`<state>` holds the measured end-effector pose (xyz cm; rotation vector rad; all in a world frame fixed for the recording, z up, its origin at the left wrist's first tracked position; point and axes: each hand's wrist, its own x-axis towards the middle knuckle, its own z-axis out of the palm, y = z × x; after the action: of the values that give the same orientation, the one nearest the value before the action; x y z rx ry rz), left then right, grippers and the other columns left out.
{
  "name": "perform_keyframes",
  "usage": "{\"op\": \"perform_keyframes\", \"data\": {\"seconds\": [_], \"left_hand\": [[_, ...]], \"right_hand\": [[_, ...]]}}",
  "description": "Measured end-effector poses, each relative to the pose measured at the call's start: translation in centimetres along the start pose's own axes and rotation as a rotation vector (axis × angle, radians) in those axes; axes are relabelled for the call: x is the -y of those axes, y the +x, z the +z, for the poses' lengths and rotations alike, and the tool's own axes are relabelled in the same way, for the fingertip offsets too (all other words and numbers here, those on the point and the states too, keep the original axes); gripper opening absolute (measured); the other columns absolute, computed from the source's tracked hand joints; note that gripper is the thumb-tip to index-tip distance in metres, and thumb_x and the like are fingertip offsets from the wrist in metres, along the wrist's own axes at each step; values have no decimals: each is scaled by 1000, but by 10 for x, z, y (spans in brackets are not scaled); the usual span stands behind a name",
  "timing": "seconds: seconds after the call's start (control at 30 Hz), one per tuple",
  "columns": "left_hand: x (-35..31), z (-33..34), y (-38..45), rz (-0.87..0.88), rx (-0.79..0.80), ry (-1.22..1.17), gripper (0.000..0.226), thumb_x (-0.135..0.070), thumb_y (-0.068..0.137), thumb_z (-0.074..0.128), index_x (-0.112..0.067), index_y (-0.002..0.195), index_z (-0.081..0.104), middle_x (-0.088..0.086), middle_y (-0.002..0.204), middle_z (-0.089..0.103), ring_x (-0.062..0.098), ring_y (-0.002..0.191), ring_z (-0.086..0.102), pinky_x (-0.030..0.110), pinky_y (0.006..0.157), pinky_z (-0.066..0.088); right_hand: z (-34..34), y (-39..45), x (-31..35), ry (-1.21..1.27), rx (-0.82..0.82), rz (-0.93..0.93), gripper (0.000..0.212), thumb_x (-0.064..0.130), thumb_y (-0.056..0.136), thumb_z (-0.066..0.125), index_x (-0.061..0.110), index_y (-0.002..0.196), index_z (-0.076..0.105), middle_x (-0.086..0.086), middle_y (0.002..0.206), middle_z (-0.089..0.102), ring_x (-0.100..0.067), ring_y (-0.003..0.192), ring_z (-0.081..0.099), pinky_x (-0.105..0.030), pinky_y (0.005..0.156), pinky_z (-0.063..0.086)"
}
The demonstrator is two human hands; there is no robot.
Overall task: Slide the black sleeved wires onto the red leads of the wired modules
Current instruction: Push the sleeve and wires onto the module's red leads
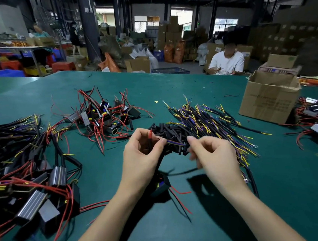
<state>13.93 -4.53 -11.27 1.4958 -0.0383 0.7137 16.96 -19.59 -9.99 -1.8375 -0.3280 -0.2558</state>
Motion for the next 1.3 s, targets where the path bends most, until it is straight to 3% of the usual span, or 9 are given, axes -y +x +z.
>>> {"op": "perform_keyframes", "data": {"seconds": [0.07, 0.17, 0.33, 0.47, 0.77, 1.07, 1.13, 1.23, 1.3], "left_hand": [[-2, 0, 0, 6, 31, -18, 26, 4, 83, 67, -12, 77, 48, -7, 70, 65, 3, 65, 58, 13, 67, 47], [-5, 1, -1, 27, 81, -16, 26, 4, 82, 67, -13, 77, 49, -6, 72, 65, 4, 67, 59, 15, 70, 48], [-7, 1, -3, 57, 110, -17, 29, 6, 83, 65, -15, 80, 45, 6, 96, 71, 13, 81, 61, 22, 78, 50], [-8, 3, -3, 55, 140, -22, 35, 11, 84, 61, -14, 79, 38, 2, 86, 71, 9, 74, 60, 19, 73, 47], [-7, 3, -2, -12, 112, -72, 35, 11, 83, 61, -13, 77, 37, 3, 80, 72, 12, 75, 64, 20, 77, 51], [-5, 0, -1, -64, 125, -86, 35, 11, 85, 59, -14, 78, 36, 4, 82, 74, 10, 76, 66, 18, 75, 51], [-5, 0, 0, -51, 118, -90, 36, 13, 85, 58, -13, 78, 35, 2, 78, 73, 8, 73, 65, 16, 71, 49], [-5, -2, 2, -51, 92, -106, 38, 13, 84, 59, -13, 77, 33, 2, 77, 73, 7, 73, 65, 14, 67, 47], [-5, -2, 2, -58, 82, -123, 38, 12, 84, 60, -14, 76, 32, 4, 78, 74, 8, 73, 66, 14, 66, 46]], "right_hand": [[3, -2, -1, -221, -76, -271, 16, 27, 86, 69, 19, 72, 67, 13, 69, 62, -1, 66, 52, -16, 62, 38], [5, -3, -5, -382, -70, -391, 4, 23, 83, 73, 24, 79, 71, 16, 82, 64, -5, 83, 51, -20, 71, 37], [4, -1, -5, -140, 25, -283, 12, 13, 81, 73, 22, 74, 70, 11, 71, 65, -1, 66, 51, -14, 61, 34], [4, -3, -3, -38, 106, -198, 14, 10, 82, 73, 20, 72, 71, 9, 68, 66, 2, 62, 54, -8, 60, 37], [1, 1, -6, 151, 105, -82, 11, 12, 87, 67, 18, 78, 70, 5, 74, 69, -6, 71, 57, -13, 68, 44], [2, 2, -10, 69, 137, -69, 10, 13, 86, 69, 19, 78, 71, 6, 75, 71, -7, 71, 60, -12, 69, 45], [3, 1, -7, 28, 51, -96, 10, 14, 86, 69, 18, 76, 69, 6, 70, 69, -7, 68, 60, -13, 66, 45], [-7, 10, -11, -140, -192, 111, 33, 31, 92, 59, 9, 67, 59, 1, 58, 57, -16, 58, 51, -25, 56, 40], [-18, 15, -13, -170, -76, 418, 52, 44, 97, 45, 4, 66, 57, -6, 53, 55, -20, 44, 48, -19, 40, 34]]}}
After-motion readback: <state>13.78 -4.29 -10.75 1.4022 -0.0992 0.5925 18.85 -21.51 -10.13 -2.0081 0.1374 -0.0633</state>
